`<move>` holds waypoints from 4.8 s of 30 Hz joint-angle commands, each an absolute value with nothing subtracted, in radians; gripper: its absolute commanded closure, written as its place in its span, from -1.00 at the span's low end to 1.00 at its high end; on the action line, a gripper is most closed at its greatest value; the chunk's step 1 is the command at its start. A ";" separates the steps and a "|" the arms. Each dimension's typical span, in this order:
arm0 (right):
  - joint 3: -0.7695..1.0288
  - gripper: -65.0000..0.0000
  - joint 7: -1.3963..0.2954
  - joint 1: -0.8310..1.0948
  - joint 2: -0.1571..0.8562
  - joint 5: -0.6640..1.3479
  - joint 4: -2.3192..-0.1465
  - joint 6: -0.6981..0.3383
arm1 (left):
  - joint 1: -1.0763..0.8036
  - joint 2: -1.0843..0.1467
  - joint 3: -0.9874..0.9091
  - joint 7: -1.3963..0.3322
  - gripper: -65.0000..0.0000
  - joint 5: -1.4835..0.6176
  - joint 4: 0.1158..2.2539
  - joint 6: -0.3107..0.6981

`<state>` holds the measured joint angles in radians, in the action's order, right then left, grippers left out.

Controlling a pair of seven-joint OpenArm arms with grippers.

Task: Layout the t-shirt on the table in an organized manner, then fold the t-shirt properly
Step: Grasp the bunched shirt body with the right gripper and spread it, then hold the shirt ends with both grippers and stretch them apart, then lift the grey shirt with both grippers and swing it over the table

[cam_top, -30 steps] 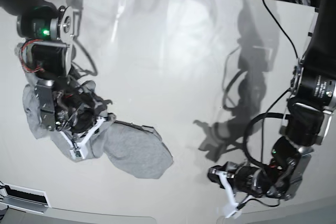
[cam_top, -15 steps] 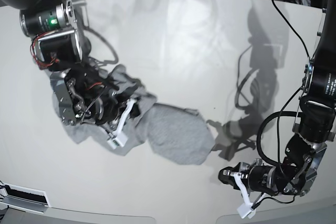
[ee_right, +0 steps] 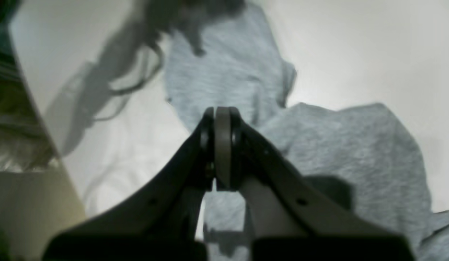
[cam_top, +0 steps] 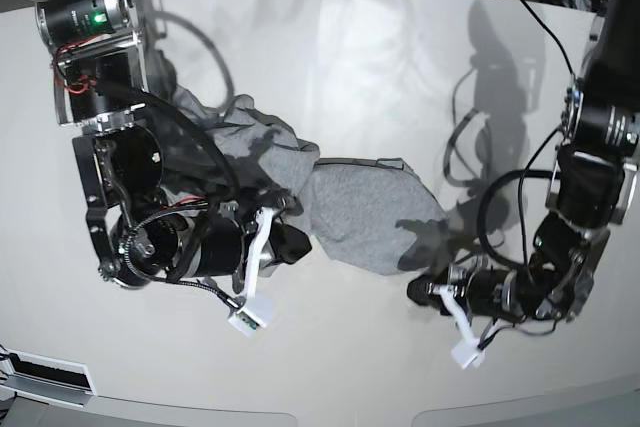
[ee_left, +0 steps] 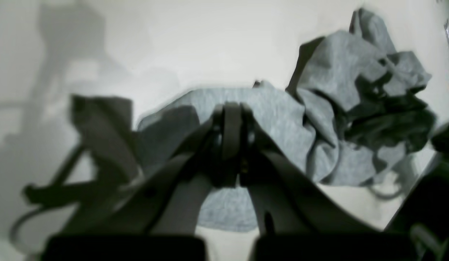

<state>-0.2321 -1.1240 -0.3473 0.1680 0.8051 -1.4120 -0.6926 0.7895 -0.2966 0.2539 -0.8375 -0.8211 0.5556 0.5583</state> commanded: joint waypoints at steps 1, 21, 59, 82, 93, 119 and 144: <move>-0.228 1.00 -1.129 -0.374 0.180 0.834 -1.457 -0.698 | 0.805 -0.305 0.216 -0.822 0.90 -0.837 0.569 0.551; 0.102 1.00 -1.396 -0.376 0.370 1.219 -1.494 -0.698 | 0.533 -0.313 -0.109 -0.661 -0.03 -0.737 0.569 0.599; 0.173 1.00 -1.240 0.183 0.591 0.986 -1.495 -0.698 | 0.723 -0.350 -0.105 -0.764 1.00 -0.836 0.570 0.688; 0.267 -0.46 -1.072 0.155 0.543 0.830 -1.489 -0.693 | 0.695 -0.349 -0.105 -0.764 1.00 -0.836 0.569 0.688; 0.268 0.50 -1.042 0.154 0.490 0.709 -1.426 -0.698 | 0.696 -0.351 -0.105 -0.764 1.00 -0.836 0.569 0.688; 0.518 1.00 -1.201 -0.093 0.630 1.051 -1.689 -0.698 | 1.209 -0.404 -0.047 -0.999 1.00 -1.030 0.569 0.688; 0.373 1.00 -1.125 -0.493 0.845 0.926 -1.686 -0.635 | 1.309 -0.411 0.437 -0.703 1.00 -0.825 0.569 0.511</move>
